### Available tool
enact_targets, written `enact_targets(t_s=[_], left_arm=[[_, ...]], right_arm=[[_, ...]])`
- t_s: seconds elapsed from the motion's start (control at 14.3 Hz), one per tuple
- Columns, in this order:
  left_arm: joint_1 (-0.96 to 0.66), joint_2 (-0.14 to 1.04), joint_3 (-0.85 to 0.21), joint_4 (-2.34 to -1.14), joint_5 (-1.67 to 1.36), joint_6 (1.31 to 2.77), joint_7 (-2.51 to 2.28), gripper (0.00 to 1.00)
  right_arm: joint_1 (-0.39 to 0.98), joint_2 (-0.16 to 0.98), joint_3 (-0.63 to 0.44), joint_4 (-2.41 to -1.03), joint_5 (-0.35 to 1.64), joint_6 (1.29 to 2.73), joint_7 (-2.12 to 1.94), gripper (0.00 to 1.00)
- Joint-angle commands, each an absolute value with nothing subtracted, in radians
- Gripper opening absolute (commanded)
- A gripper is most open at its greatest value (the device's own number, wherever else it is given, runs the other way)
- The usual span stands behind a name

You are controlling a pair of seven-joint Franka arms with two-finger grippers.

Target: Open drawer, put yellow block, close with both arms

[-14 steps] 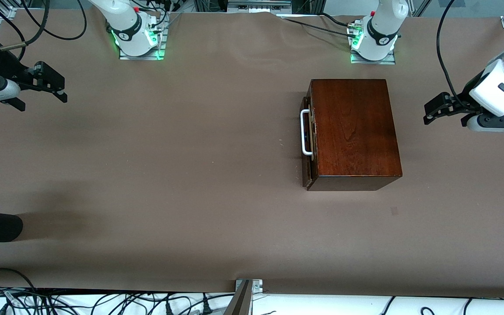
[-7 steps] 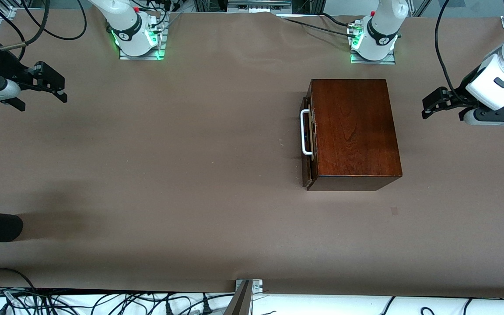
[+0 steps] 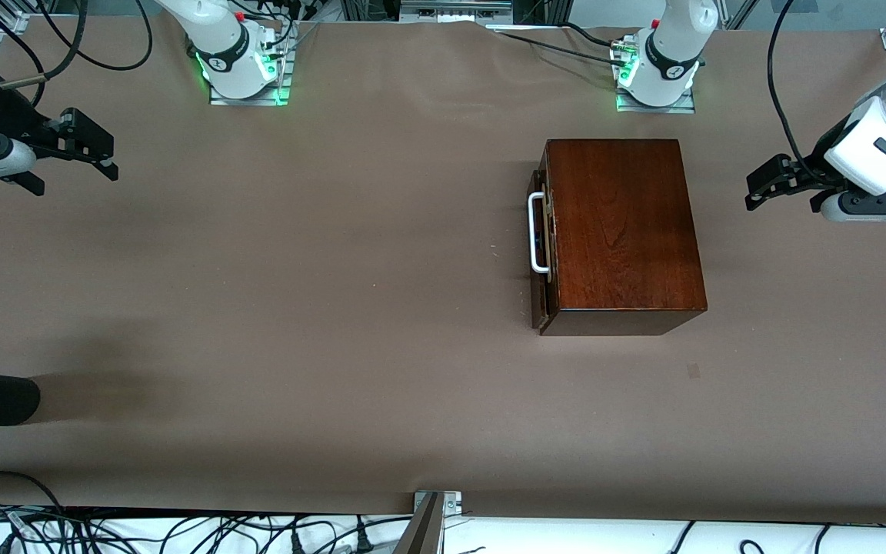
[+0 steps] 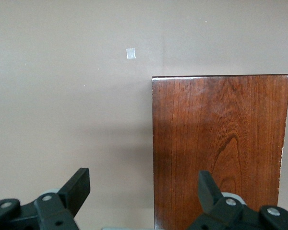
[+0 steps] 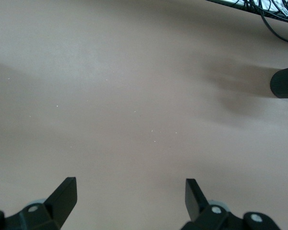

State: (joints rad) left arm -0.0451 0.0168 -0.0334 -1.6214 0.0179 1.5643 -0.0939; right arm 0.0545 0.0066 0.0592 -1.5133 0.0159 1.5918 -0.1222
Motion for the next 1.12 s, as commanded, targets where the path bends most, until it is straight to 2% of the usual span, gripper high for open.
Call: enact_targets(t_s=[0.0, 1.05], left_arm=[[-0.058, -0.009, -0.018, -1.649, -0.002, 1.577, -0.101, 1.0], [-0.055, 0.015, -0.028, -1.634, 0.005, 1.566, -0.1, 1.0]], right_arm=[[0.052, 0.006, 0.06, -1.499, 0.008, 1.574, -0.121, 1.0], [0.052, 0.006, 0.06, -1.499, 0.006, 1.574, -0.12, 1.0]])
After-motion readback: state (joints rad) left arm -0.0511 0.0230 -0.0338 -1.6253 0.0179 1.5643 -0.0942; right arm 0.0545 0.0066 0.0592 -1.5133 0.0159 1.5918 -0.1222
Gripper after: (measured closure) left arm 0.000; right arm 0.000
